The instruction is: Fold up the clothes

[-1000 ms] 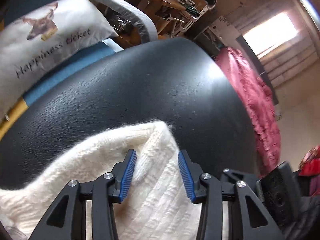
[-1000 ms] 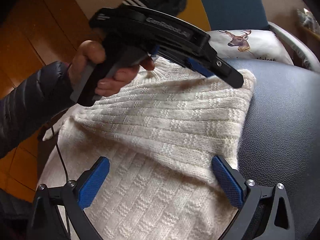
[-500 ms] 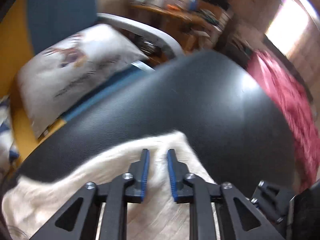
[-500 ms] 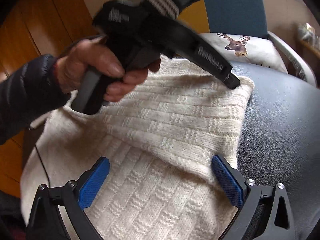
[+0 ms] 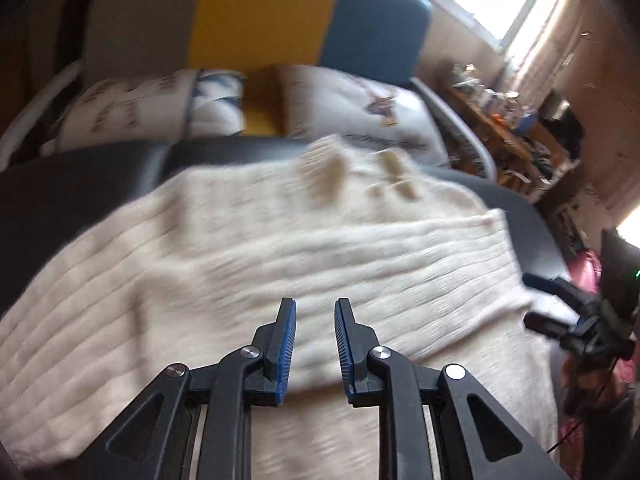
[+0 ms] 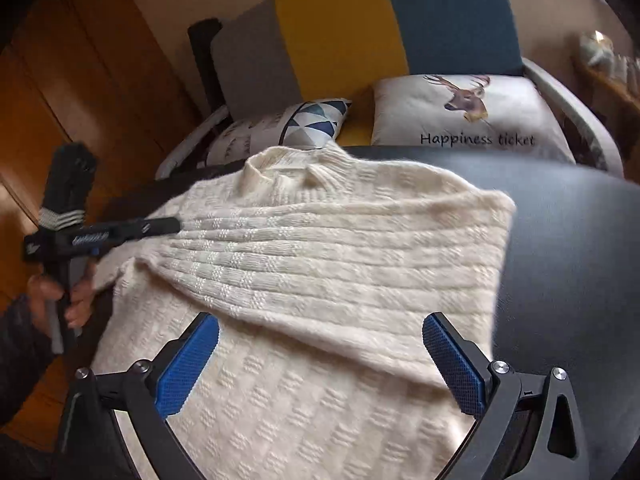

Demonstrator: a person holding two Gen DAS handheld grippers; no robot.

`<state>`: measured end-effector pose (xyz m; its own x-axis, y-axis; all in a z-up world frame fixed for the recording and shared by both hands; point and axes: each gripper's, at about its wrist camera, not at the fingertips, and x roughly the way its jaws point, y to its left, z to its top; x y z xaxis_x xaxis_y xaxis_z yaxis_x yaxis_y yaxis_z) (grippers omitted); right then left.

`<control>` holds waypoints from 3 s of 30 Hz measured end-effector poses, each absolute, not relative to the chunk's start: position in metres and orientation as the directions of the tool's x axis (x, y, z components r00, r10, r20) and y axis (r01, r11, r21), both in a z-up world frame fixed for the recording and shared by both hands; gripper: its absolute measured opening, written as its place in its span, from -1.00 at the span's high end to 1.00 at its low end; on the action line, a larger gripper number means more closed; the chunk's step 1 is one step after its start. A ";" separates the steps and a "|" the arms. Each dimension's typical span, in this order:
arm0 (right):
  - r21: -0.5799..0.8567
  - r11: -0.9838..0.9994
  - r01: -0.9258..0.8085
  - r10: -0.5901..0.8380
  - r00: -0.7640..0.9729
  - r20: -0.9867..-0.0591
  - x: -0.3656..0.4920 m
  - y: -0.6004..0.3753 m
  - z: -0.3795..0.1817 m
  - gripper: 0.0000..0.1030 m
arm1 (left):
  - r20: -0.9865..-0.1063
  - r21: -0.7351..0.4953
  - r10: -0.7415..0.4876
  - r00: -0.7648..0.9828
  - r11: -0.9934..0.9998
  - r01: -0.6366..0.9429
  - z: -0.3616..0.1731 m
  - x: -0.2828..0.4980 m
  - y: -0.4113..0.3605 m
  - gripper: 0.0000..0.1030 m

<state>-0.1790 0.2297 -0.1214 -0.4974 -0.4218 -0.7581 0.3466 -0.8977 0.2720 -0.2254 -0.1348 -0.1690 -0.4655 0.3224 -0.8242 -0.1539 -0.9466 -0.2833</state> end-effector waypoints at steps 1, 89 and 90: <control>0.243 -0.910 0.337 -0.390 -0.497 -0.775 -0.182 0.218 -0.124 -1.00 | -0.827 -0.277 0.305 -0.472 -0.952 -0.129 -0.175 -0.223 -0.143 0.63; 0.862 -0.507 0.027 -0.785 -0.427 -0.448 -0.211 0.169 -0.154 -0.47 | -0.501 -0.858 0.672 -0.545 -0.467 0.214 -0.168 -0.150 -0.186 0.47; 0.870 -0.493 0.009 -0.788 -0.428 -0.442 -0.213 0.166 -0.160 -0.43 | -0.497 -0.861 0.666 -0.557 -0.456 0.223 -0.167 -0.138 -0.198 0.47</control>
